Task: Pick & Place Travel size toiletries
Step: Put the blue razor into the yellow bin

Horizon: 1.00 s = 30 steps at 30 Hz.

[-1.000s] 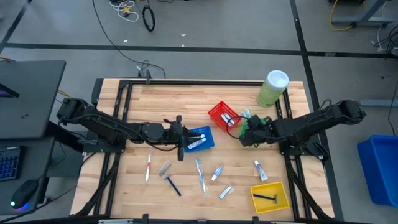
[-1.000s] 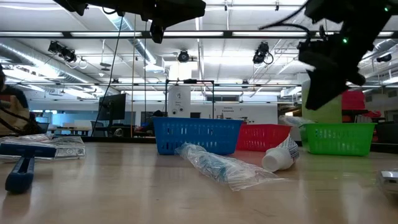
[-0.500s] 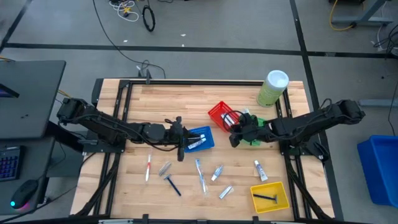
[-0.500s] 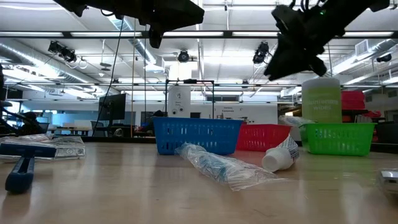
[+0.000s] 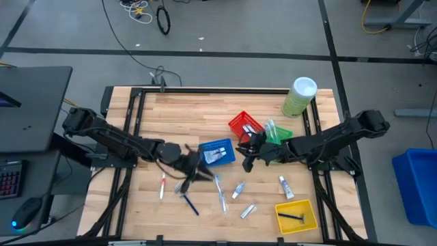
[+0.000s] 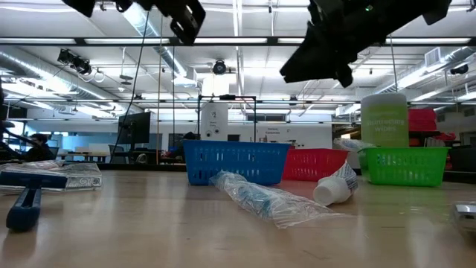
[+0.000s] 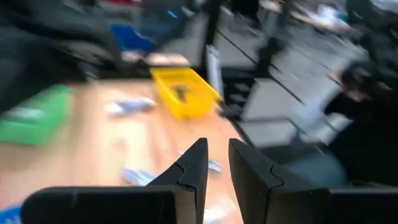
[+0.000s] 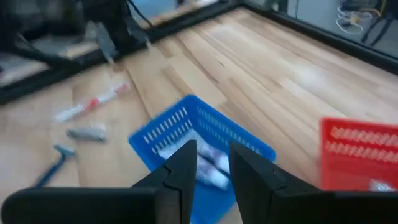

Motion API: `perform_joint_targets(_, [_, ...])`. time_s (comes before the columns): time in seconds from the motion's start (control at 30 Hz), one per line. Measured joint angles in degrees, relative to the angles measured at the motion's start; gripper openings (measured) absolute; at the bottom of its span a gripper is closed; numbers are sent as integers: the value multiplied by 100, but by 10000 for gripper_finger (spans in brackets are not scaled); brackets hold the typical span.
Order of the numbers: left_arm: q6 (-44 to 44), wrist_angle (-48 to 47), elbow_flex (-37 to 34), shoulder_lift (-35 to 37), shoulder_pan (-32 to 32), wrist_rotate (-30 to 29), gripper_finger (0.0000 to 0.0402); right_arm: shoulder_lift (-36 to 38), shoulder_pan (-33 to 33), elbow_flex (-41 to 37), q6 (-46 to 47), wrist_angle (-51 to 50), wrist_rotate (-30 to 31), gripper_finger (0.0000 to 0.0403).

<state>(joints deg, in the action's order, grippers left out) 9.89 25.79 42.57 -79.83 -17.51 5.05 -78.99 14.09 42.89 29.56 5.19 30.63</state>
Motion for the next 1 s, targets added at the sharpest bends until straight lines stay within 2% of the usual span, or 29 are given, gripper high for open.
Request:
perform_joint_targets(0.1, [12, -340, 0, 0, -327, 219, 71, -214, -1, 0, -9, 354, 0, 99])
perform_joint_targets(0.2, [51, -797, 0, -2, -655, 174, 71, -398, -10, 0, -61, 613, 30, 99])
perform_joint_targets(0.4, [422, -1543, 0, -106, -1053, -670, 71, -707, -40, 0, -64, 984, 28, 100])
perform_joint_targets(0.5, [599, -1546, -2, -377, -1101, -619, 71, -785, -66, -2, -50, 1019, 28, 99])
perform_joint_targets(0.63, [639, -1564, -2, -892, -1112, -258, 74, -784, -72, -4, -50, 1067, 32, 98])
perform_joint_targets(0.8, [709, -1533, 4, -1473, -1114, -235, 103, -784, -83, -4, -51, 1045, 30, 99])
perform_joint_targets(1.0, [-238, -1503, 2, -1784, -1399, -228, 146, -784, -109, -4, -307, 1047, 31, 99])
